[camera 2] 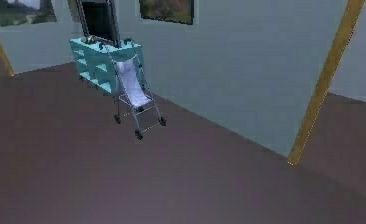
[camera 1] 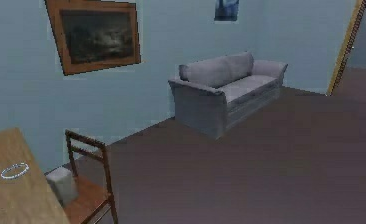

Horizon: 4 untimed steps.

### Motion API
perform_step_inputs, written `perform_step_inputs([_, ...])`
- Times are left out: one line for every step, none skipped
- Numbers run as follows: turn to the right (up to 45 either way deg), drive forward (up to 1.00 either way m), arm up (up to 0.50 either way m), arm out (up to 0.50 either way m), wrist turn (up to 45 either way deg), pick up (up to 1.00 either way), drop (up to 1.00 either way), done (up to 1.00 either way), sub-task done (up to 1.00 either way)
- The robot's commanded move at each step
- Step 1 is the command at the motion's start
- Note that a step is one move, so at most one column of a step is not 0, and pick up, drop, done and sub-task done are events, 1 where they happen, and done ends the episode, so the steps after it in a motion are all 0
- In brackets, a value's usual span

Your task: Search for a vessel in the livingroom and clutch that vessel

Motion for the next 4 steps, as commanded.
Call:
perform_step_inputs([-6.0, 0.00, 0.00, 0.00, 0.0, 0.00, 0.00, 0.00, 0.00])
perform_step_inputs([0.0, 0.25, 0.00, 0.00, 0.0, 0.00, 0.00, 0.00, 0.00])
perform_step_inputs([-45.0, 0.00, 0.00, 0.00, 0.0, 0.00, 0.00, 0.00, 0.00])
perform_step_inputs([-45.0, 0.00, 0.00, 0.00, 0.0, 0.00, 0.00, 0.00, 0.00])
